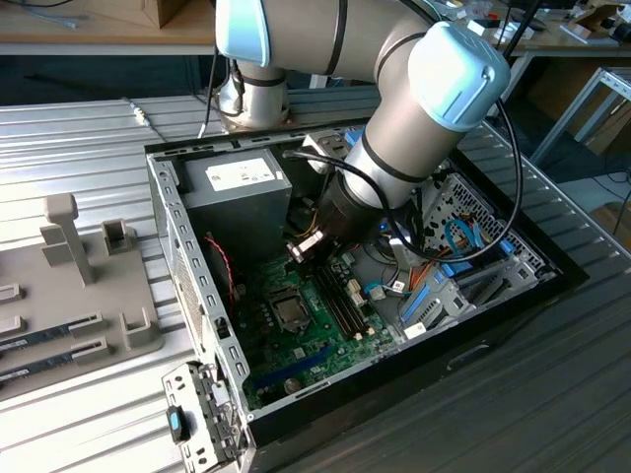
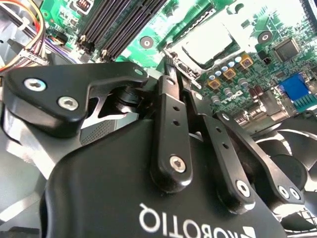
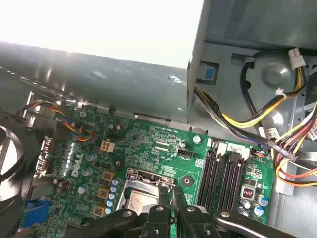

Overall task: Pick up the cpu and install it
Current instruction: 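Install the first cpu locking lever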

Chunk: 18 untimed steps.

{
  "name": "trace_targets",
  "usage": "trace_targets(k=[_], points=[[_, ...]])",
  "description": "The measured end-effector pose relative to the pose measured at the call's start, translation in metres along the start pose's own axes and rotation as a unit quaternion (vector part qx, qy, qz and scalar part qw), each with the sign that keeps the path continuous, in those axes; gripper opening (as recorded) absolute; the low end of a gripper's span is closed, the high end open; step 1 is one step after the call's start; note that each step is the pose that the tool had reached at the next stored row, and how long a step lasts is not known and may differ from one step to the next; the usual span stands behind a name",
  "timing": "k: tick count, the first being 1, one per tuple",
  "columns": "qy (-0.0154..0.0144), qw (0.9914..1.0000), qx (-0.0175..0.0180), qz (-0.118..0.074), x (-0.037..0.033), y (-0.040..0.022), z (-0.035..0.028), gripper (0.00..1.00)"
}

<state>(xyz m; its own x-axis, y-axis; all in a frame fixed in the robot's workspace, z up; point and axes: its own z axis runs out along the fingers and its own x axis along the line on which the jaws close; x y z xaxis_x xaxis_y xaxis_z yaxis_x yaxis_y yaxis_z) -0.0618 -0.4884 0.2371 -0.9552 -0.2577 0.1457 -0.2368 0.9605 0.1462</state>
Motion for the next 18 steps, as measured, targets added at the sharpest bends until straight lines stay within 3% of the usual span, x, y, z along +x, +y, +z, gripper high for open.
trace_targets(k=[14,18], points=[[0.0,1.0,-0.0001,0.0,-0.0041,0.0153,0.0017,0.16],[0.0001,1.0,0.0,0.0,-0.0039,0.0145,0.0015,0.16]])
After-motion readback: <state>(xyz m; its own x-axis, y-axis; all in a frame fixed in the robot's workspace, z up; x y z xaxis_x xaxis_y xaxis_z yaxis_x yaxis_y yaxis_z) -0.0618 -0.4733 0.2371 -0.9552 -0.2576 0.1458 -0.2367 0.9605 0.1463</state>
